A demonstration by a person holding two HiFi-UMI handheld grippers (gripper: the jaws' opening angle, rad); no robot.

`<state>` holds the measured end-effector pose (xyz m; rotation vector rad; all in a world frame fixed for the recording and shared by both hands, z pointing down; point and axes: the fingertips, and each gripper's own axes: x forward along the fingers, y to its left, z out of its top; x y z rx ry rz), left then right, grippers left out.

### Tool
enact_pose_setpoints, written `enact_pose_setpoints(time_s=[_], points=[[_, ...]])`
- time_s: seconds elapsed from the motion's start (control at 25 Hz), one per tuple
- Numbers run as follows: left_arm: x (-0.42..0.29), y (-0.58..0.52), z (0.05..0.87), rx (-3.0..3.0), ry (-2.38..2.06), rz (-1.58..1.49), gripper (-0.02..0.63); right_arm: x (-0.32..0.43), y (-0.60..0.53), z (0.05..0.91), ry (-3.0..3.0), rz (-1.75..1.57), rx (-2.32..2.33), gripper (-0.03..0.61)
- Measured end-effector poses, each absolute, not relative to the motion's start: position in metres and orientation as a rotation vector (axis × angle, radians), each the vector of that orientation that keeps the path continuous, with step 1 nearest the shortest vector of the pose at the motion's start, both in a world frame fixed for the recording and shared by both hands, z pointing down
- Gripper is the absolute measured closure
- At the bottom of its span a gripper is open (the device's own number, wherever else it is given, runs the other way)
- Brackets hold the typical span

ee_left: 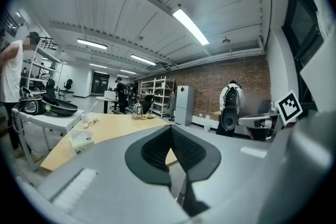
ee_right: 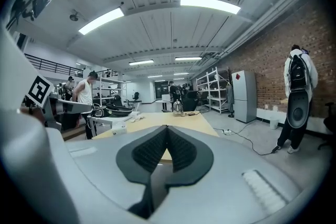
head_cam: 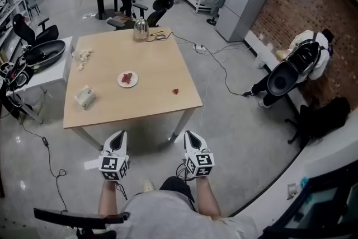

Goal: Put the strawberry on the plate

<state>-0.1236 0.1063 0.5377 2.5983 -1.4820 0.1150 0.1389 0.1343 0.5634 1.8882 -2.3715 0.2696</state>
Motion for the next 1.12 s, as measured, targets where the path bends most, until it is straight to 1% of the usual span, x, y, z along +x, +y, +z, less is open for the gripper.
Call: enact_pose_setpoints(time_s=[0.2, 0.56, 1.12], points=[[-0.124, 0.099, 0.543, 2.606, -1.440, 0.117, 0.594, 0.138, 0.137, 0.569, -2.334, 0.285, 1.907, 0.572], [-0.121, 0.075, 0.560, 2.605, -1.403, 0.151, 0.594, 0.136, 0.108, 0.586, -2.295, 0.308, 1.891, 0.572], [-0.118, -0.021, 0.569, 2.534, -1.470, 0.165, 0.594, 0.148, -0.002, 0.598, -2.318, 0.318, 1.827, 0.572]])
